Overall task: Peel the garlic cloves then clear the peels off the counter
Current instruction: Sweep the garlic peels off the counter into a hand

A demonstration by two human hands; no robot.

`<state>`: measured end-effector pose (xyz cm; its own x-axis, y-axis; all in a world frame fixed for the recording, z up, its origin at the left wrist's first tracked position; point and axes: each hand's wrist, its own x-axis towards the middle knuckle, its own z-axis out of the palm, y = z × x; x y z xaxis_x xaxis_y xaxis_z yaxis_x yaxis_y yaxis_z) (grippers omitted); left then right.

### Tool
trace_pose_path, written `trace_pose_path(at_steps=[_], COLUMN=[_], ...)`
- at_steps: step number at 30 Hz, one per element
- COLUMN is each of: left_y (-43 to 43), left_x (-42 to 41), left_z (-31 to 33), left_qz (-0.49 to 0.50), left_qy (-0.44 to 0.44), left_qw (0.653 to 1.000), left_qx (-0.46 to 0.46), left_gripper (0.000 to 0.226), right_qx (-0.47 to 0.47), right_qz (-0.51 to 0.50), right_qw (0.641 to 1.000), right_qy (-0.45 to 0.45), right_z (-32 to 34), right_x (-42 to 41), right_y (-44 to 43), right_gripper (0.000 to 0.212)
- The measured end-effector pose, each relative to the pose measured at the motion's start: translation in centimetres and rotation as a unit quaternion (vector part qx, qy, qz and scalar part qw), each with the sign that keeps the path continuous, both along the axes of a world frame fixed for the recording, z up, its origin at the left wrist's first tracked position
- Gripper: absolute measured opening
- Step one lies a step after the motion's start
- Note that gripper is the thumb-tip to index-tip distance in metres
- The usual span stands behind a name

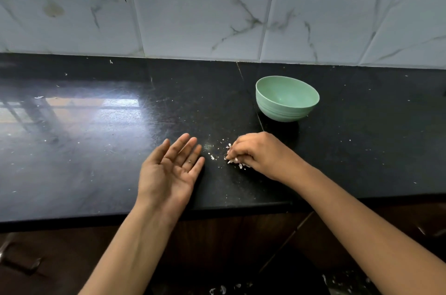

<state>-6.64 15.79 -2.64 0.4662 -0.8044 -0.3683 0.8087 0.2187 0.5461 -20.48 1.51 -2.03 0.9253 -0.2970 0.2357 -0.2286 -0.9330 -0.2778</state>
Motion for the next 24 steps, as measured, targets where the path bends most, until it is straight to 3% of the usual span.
trace_pose_path(at_steps=[2,4,7,11,15,19,24], left_y=[-1.1,-2.2,-3.8,-4.9,-5.0,-5.2,-5.5], left_x=[-0.4,-0.8,-1.6,-2.6,-2.8,-2.6,-2.7], left_z=[0.0,0.1,0.4,1.0,1.3,0.6,0.3], left_qz=[0.008,0.008,0.001,-0.003,-0.019,-0.029,-0.020], left_qy=[0.039,0.070,0.105,0.157,0.195,0.219,0.204], left_qw=[0.999,0.997,0.994,0.986,0.976,0.969,0.973], left_qx=[-0.017,-0.029,-0.034,-0.061,-0.096,-0.108,-0.110], left_gripper=[0.040,0.043,0.047,0.050,0.069,0.053,0.039], right_qx=[0.064,0.197,0.323,0.261,0.174,0.168,0.143], right_qz=[-0.061,-0.121,-0.095,-0.053,-0.064,-0.064,-0.068], right_qw=[0.996,0.971,0.932,0.963,0.983,0.981,0.985], right_qy=[-0.017,-0.063,-0.131,-0.045,0.014,0.068,0.070], right_z=[0.4,1.6,3.9,5.6,6.0,6.7,7.8], right_x=[0.5,0.9,1.7,3.2,3.6,3.3,2.9], right_y=[-0.9,-1.4,-0.6,2.0,3.1,3.1,3.4], right_gripper=[0.014,0.014,0.018,0.014,0.019,0.027,0.038])
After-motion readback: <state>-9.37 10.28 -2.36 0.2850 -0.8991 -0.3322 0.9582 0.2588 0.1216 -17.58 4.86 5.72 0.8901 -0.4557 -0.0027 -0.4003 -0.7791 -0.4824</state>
